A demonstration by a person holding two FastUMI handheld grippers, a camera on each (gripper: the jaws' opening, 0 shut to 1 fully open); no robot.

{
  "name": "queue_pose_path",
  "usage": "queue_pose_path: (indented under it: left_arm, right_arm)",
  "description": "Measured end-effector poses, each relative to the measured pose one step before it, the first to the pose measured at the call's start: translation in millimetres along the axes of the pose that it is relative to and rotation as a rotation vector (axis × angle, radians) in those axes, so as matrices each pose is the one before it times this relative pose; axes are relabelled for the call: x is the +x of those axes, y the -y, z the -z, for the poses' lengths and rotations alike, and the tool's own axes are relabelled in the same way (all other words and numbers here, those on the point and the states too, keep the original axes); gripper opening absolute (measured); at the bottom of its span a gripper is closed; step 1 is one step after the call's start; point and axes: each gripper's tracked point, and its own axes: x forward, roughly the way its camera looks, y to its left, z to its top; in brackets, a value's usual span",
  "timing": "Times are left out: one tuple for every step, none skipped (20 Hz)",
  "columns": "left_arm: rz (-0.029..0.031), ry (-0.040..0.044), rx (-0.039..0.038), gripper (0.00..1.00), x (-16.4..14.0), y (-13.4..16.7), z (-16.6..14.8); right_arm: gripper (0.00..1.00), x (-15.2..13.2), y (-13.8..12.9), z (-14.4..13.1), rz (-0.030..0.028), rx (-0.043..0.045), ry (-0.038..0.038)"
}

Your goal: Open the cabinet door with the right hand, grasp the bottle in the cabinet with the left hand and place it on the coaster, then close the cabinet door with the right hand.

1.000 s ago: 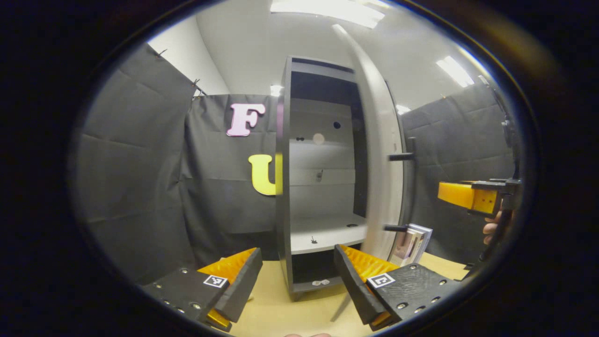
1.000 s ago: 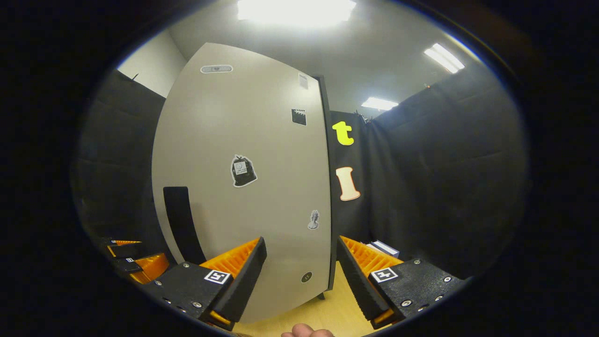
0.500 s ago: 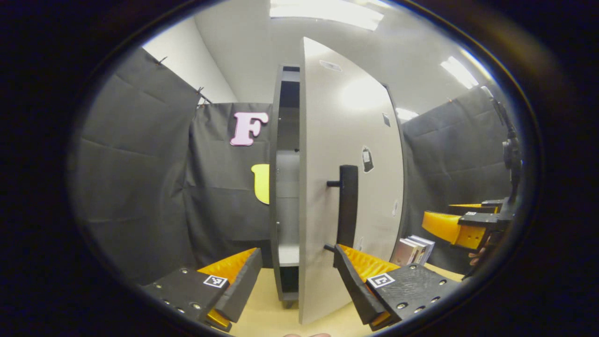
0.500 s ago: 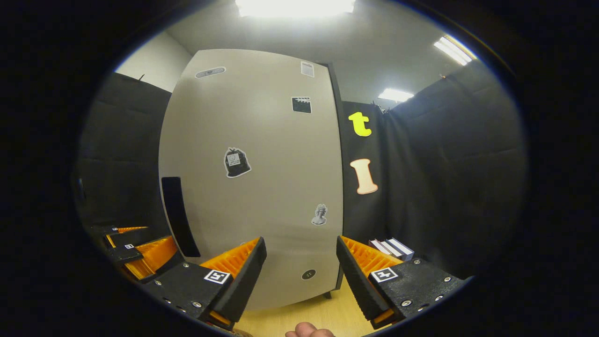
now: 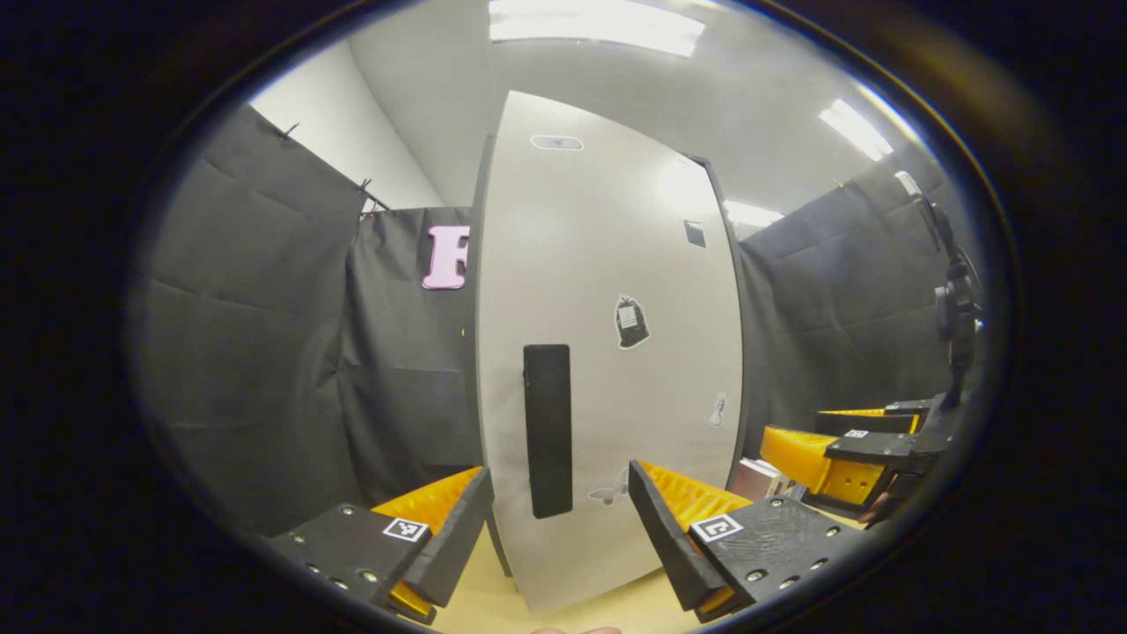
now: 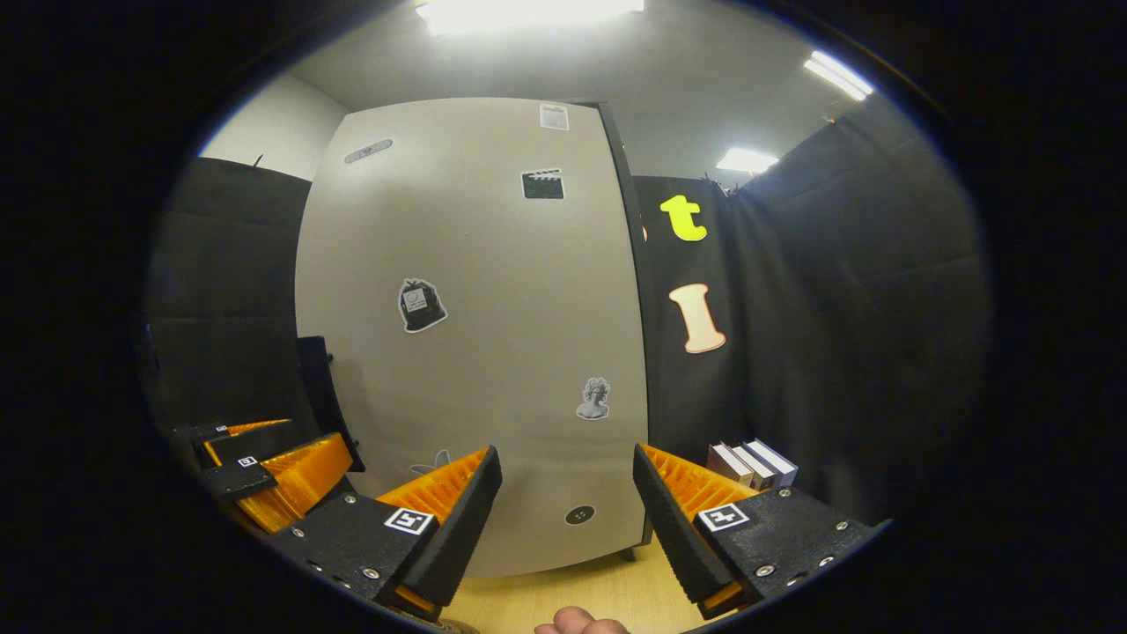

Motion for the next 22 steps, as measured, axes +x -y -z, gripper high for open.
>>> queue_pose_path:
  left_arm:
    - [0.00621, 0.00414, -0.01523, 0.92, 1.47, 3.43, -1.9]
    - [0.00359, -0.00067, -0.00702, 0.91, 1.71, 2.28, -0.28]
    - [-0.00361, -0.00074, 0.00167, 0.89, 0.56, -0.43, -0.46]
    - [-0.00509, 0.00221, 0.00205, 0.89, 0.55, -1.58, -0.89]
    - [0.00019, 0.00088, -0.00067, 0.89, -0.51, 0.05, -0.67]
    - [0.00135, -0.00212, 0.00047, 0.89, 2.21, 0.64, 0.98]
    - [-0.00225, -0.00164, 0.00229, 0.89, -0.19, -0.26, 0.16]
    - [-0.00242, -0.00098, 0.0018, 0.89, -0.59, -0.49, 0.01]
    - [0.00071, -0.00115, -0.00046, 0.89, -0.04, 0.35, -0.32]
    - [-0.00153, -0.00282, -0.00045, 0.92, -0.04, -1.14, 0.6]
    - [-0.00239, -0.00407, -0.0001, 0.89, -0.34, -1.09, 1.05]
    - [-0.00073, -0.00139, -0.00222, 0.89, 0.11, -1.0, 0.54]
    - [-0.00248, -0.00172, -0.00205, 0.89, 0.18, -0.5, -0.3]
    - [-0.00232, -0.00273, -0.00136, 0.89, -0.95, -0.42, 0.93]
    - [-0.00093, -0.00109, -0.00227, 0.92, -0.19, -0.96, -0.73]
    - [-0.00142, -0.00234, -0.00123, 0.92, -0.48, 0.43, 0.3]
    - [-0.00089, -0.00284, 0.00111, 0.92, -0.1, -0.83, 1.25]
    - [-0.00088, -0.00103, 0.00264, 0.92, -0.08, -0.28, 0.13]
    - [-0.00106, -0.00017, 0.00316, 0.92, -0.36, -0.05, -0.34]
    - [-0.0005, 0.00032, 0.0023, 0.89, -0.45, -0.09, -0.29]
    - [-0.00102, 0.00181, 0.00013, 0.89, -0.63, -0.37, -0.99]
    - [0.00047, -0.00013, 0.0003, 0.89, 0.72, -0.63, -0.24]
  right_arm:
    - [0.93, -0.63, 0.7, 0.01, -0.00131, -0.00536, -0.0032]
    - [0.93, 0.19, 1.32, 1.04, 0.00127, -0.00441, -0.00148]
    - [0.93, 1.27, 0.02, 0.87, -0.00109, -0.00147, -0.00181]
    - [0.93, 0.15, -0.42, 0.79, -0.00168, -0.00008, -0.00338]
    - [0.93, 0.08, 1.0, 0.54, 0.00067, 0.00072, -0.00266]
    - [0.93, -0.15, -0.13, -0.03, -0.00144, 0.00222, -0.00019]
    - [0.93, 0.15, 0.09, -0.26, -0.00048, 0.00343, 0.00027]
    - [0.93, 0.28, 0.62, -0.21, 0.00092, 0.00143, -0.00192]
    - [0.93, -0.15, 0.76, 0.68, 0.00214, -0.00042, -0.0015]
    - [0.93, -0.22, 0.5, 0.2, 0.00166, 0.00119, -0.00107]
    - [0.92, -0.26, 0.24, 0.51, 0.00017, 0.00243, -0.0029]
    - [0.93, -1.7, 0.74, 0.91, -0.00142, 0.00279, -0.00196]
    - [0.92, -1.12, 0.57, 0.33, 0.00024, 0.00211, -0.00023]
    - [0.93, -1.06, 1.24, -0.54, 0.00231, 0.00047, 0.00035]
    - [0.93, -1.19, 0.36, -0.62, -0.00133, 0.0015, 0.00188]
    - [0.93, -0.19, 0.45, -0.29, 0.00024, 0.00106, 0.00151]
    - [0.93, 0.09, 0.29, -0.74, 0.00139, -0.00108, -0.00006]
    - [0.93, 0.32, 0.34, -0.69, -0.00111, -0.00116, 0.0007]
    - [0.93, -0.01, 0.04, -0.83, -0.00034, -0.00006, 0.0008]
    - [0.93, -0.39, 0.11, -0.27, -0.00038, 0.00033, 0.00019]
    - [0.93, -0.15, 0.01, -0.88, -0.00133, 0.00067, 0.00094]
    - [0.93, -0.41, -0.27, -0.71, -0.00042, 0.00054, 0.00217]
